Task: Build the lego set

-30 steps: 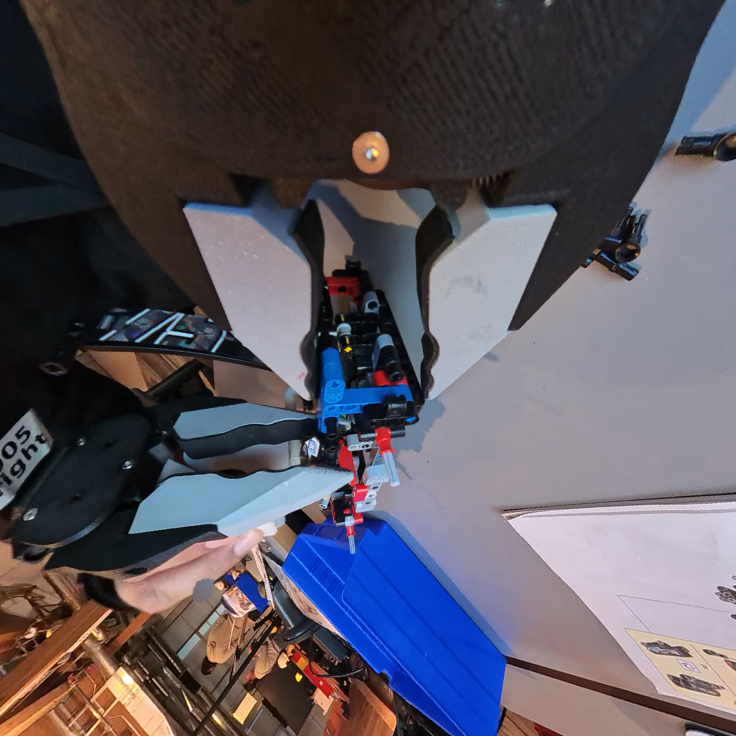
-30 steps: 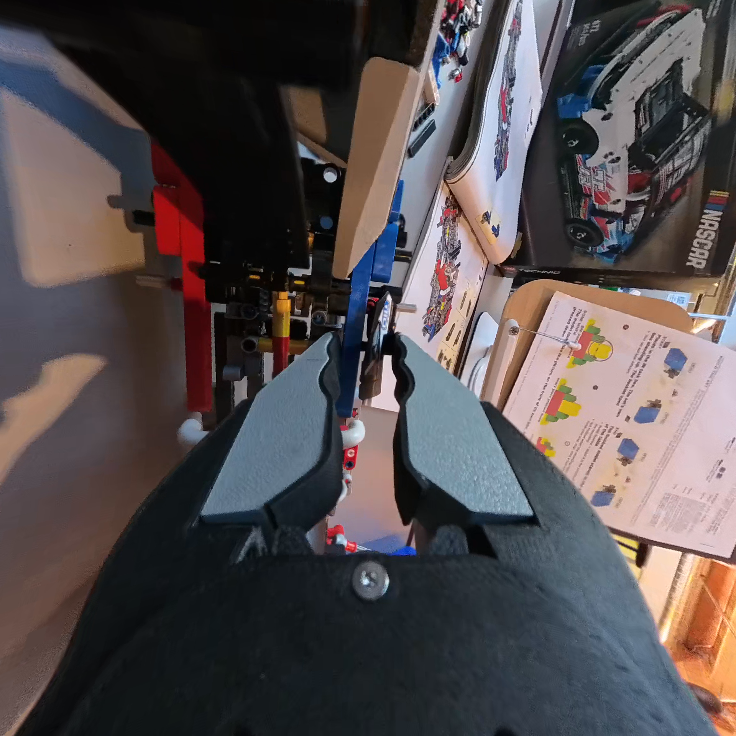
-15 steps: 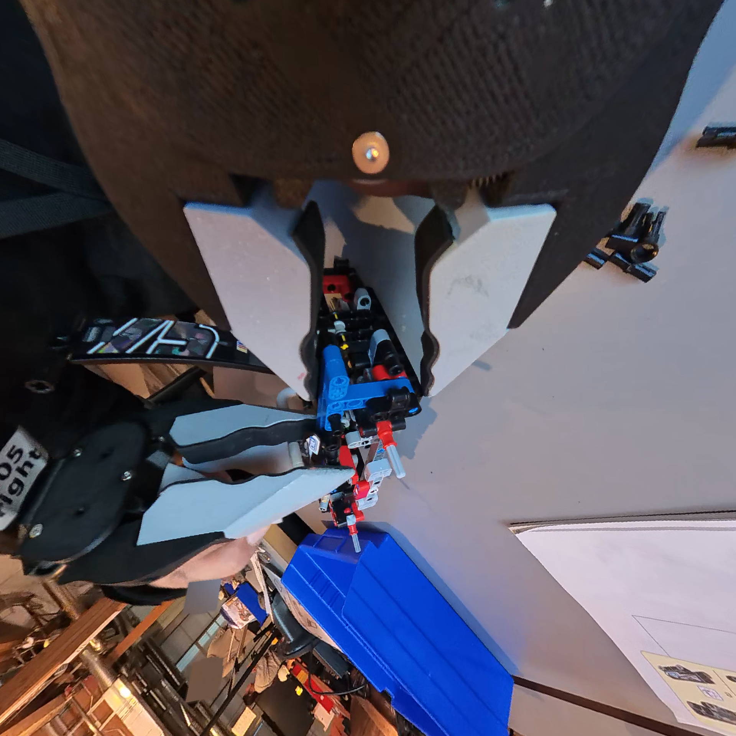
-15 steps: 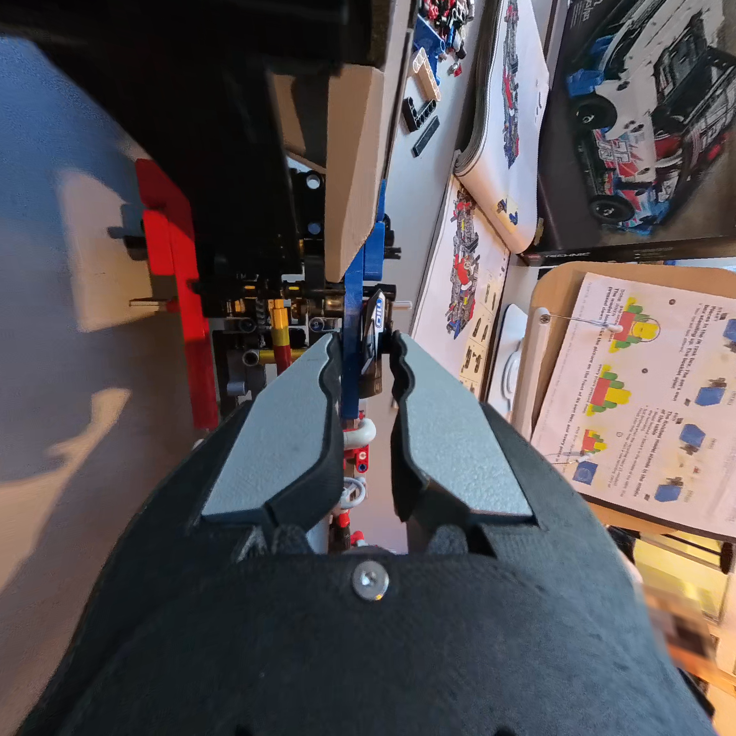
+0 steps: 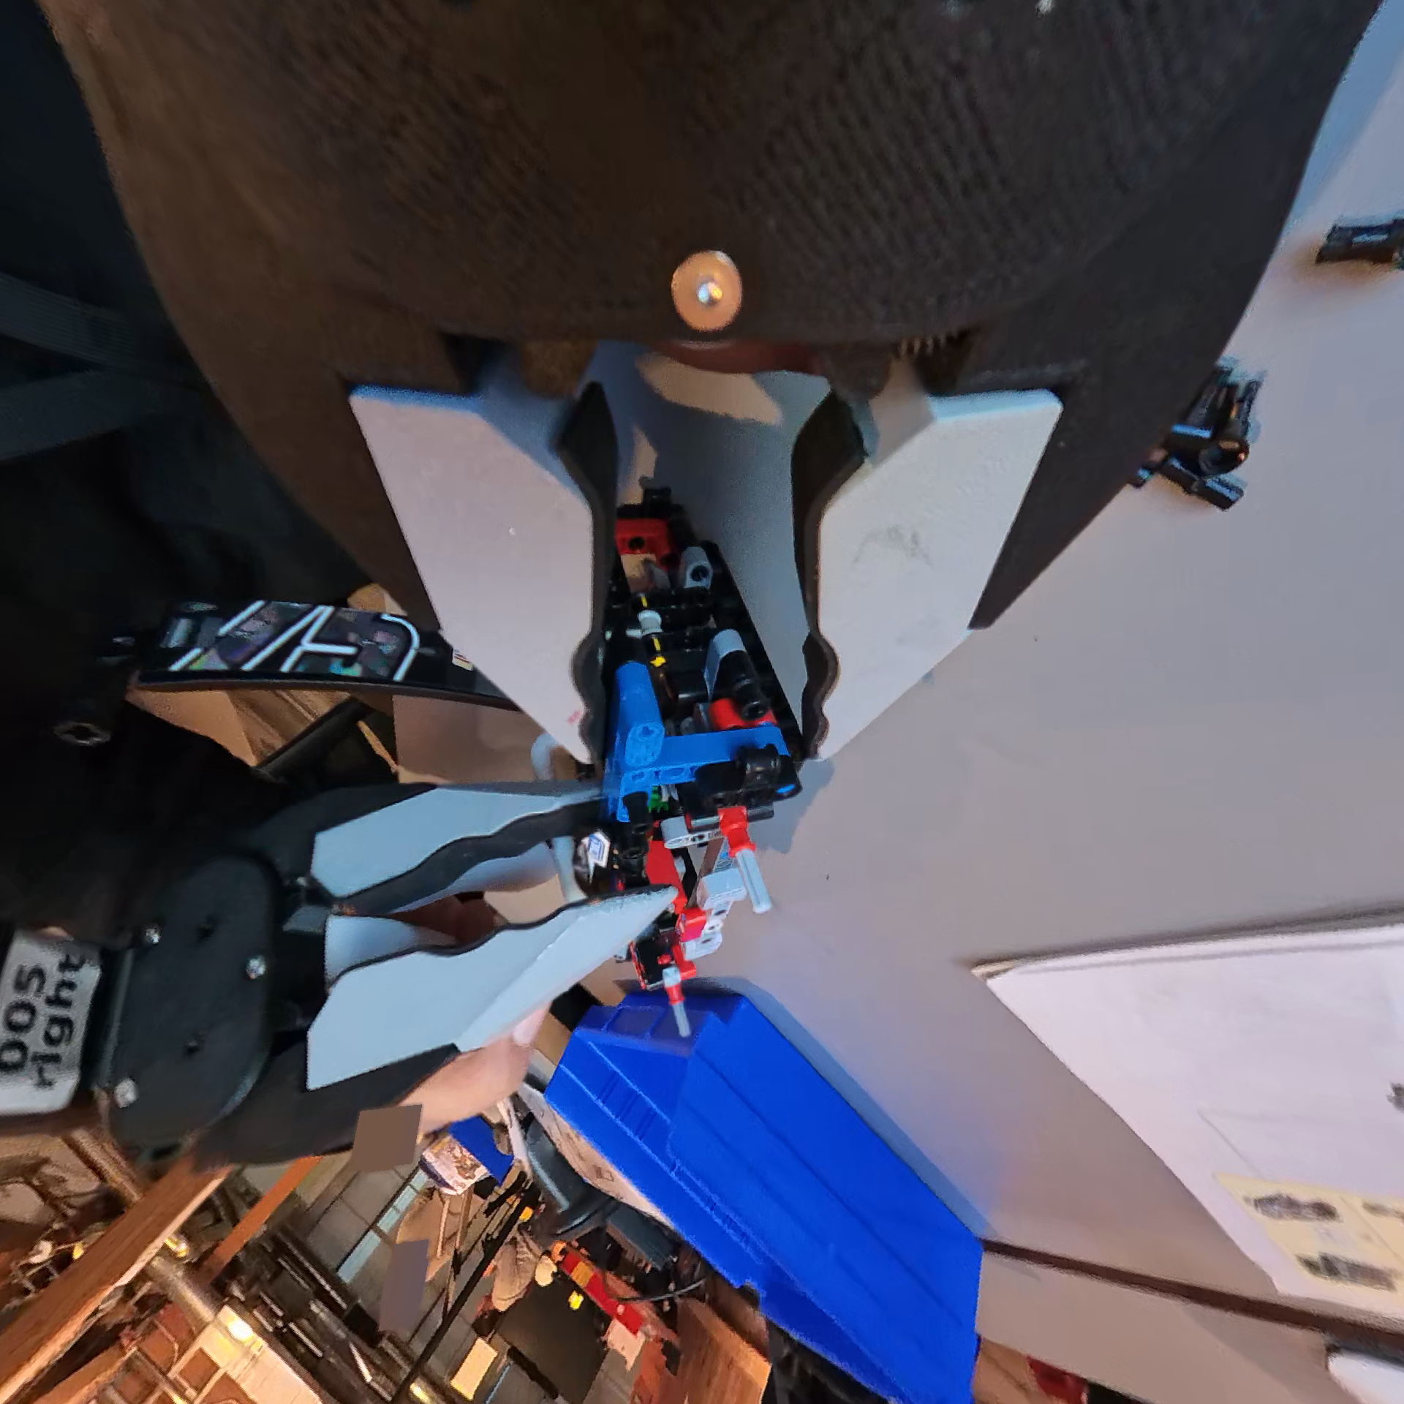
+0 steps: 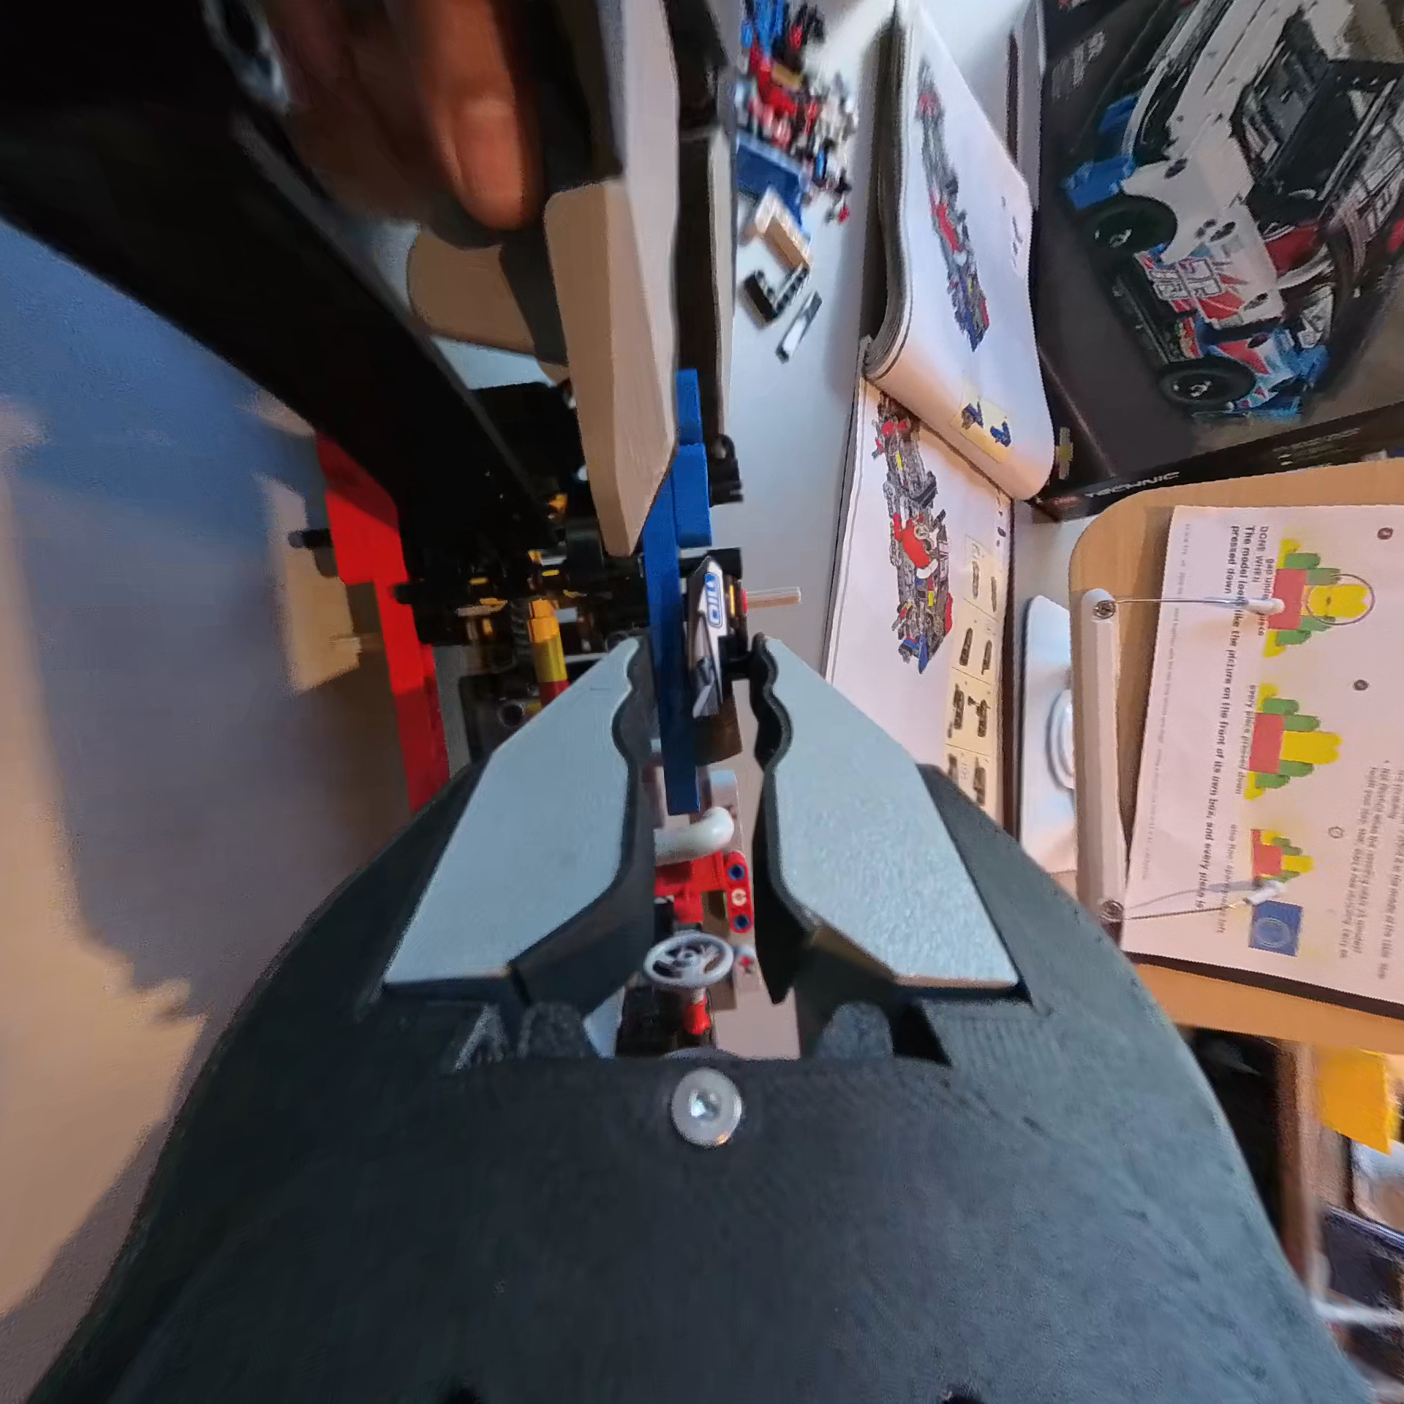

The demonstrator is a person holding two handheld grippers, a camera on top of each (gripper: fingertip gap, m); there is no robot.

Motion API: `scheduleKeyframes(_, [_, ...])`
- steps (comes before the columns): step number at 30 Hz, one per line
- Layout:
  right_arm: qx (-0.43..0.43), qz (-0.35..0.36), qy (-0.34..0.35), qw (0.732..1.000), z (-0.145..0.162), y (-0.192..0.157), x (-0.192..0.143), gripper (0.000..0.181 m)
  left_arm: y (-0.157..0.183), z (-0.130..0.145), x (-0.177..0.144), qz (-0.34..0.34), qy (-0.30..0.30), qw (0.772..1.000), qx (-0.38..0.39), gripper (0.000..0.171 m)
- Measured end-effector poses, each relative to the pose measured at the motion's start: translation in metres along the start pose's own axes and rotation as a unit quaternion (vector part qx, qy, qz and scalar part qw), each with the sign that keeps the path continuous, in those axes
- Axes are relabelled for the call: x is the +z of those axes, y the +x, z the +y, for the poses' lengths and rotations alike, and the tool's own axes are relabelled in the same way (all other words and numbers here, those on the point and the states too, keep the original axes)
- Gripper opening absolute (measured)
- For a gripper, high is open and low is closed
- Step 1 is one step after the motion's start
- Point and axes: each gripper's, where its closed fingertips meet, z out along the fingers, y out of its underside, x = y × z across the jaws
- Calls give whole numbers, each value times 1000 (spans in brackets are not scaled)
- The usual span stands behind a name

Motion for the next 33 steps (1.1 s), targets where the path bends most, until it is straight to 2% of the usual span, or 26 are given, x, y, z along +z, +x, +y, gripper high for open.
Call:
scheduleKeyframes(5, [19, 4, 41, 999, -9, -2, -13, 25, 10, -6, -4, -6, 12, 998, 69, 48])
scheduleKeyframes(7, [20, -5, 44, 999, -8, -7, -19, 36, 13, -6, -4, -3, 9, 996, 90, 48])
scheduleKeyframes(11, [70, -61, 74, 993, -6, -10, -45, 46, 22, -6, -5, 1, 8, 990, 144, 48])
scheduleKeyframes(14, [121, -132, 95, 979, -11, -7, -70, 34, 32, -5, -7, -2, 11, 976, 216, 48])
scheduleKeyframes(16, [141, -186, 89, 968, -16, -11, -83, 12, 41, -2, -9, -6, 16, 963, 268, 48])
scheduleKeyframes(17, [147, -197, 80, 966, -17, -14, -85, 9, 45, 0, -10, -8, 20, 955, 296, 49])
scheduleKeyframes(19, [145, -206, 68, 965, -19, -23, -86, 15, 55, 6, -11, -12, 25, 931, 364, 48])
scheduleKeyframes(24, [154, -198, 78, 965, -23, -52, -82, 18, 68, 22, -13, -26, 27, 877, 478, 48])
scheduleKeyframes(27, [151, -152, 89, 973, -20, -60, -83, 17, 74, 31, -13, -39, 30, 841, 539, 49])
scheduleKeyframes(28, [151, -138, 102, 973, -23, -62, -86, 17, 75, 33, -13, -43, 33, 835, 547, 49])
scheduleKeyframes(30, [160, -118, 125, 972, -28, -68, -91, 12, 76, 33, -14, -43, 38, 839, 542, 49])
scheduleKeyframes(33, [156, -79, 115, 978, -27, -73, -91, 16, 76, 34, -15, -47, 41, 833, 549, 49])
